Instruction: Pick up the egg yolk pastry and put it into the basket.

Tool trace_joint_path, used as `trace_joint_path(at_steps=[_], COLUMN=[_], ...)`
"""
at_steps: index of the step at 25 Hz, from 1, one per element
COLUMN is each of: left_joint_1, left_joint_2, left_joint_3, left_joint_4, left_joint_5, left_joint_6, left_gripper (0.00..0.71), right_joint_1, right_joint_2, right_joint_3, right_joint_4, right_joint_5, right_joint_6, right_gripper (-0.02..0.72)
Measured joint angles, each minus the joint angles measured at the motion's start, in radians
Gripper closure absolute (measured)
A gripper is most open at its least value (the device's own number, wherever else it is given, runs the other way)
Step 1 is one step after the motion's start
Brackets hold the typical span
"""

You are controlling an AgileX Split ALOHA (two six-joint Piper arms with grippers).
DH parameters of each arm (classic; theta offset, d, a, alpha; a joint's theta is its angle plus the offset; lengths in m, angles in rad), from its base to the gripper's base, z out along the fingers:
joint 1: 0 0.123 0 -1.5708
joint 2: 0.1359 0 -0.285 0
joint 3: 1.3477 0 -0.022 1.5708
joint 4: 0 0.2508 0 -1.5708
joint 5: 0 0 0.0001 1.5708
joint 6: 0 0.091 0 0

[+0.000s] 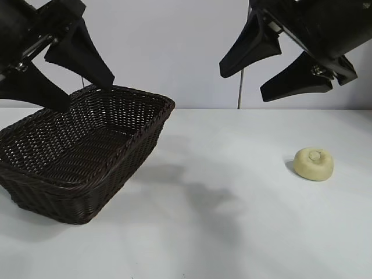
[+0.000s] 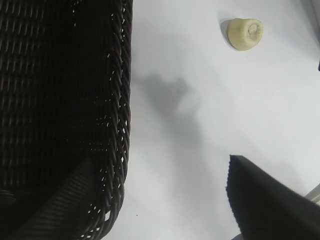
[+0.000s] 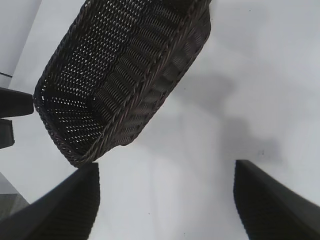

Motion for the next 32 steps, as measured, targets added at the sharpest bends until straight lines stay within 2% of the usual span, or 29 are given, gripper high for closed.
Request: trace_joint_path(at_steps=[28, 30, 32], left_joint_1=[0.0, 0.0, 0.0], left_joint_2=[0.0, 0.0, 0.0], left_joint_3=[0.0, 0.0, 0.0], left_joint_4=[-0.003, -0.004, -0.002], left_joint_5=[-0.027, -0.033, -0.033], left_joint_6=[-0.004, -0.061, -0.198], left_gripper=[0.171, 0.171, 0.171], right_joint_1=[0.0, 0.0, 0.0], right_joint_2=[0.0, 0.0, 0.0], right_joint_3=[0.0, 0.0, 0.0], right_joint_4=[0.0, 0.0, 0.0], right_joint_5=[0.0, 0.0, 0.0], right_joint_6=[0.0, 0.0, 0.0], right_gripper=[0.165, 0.165, 0.165])
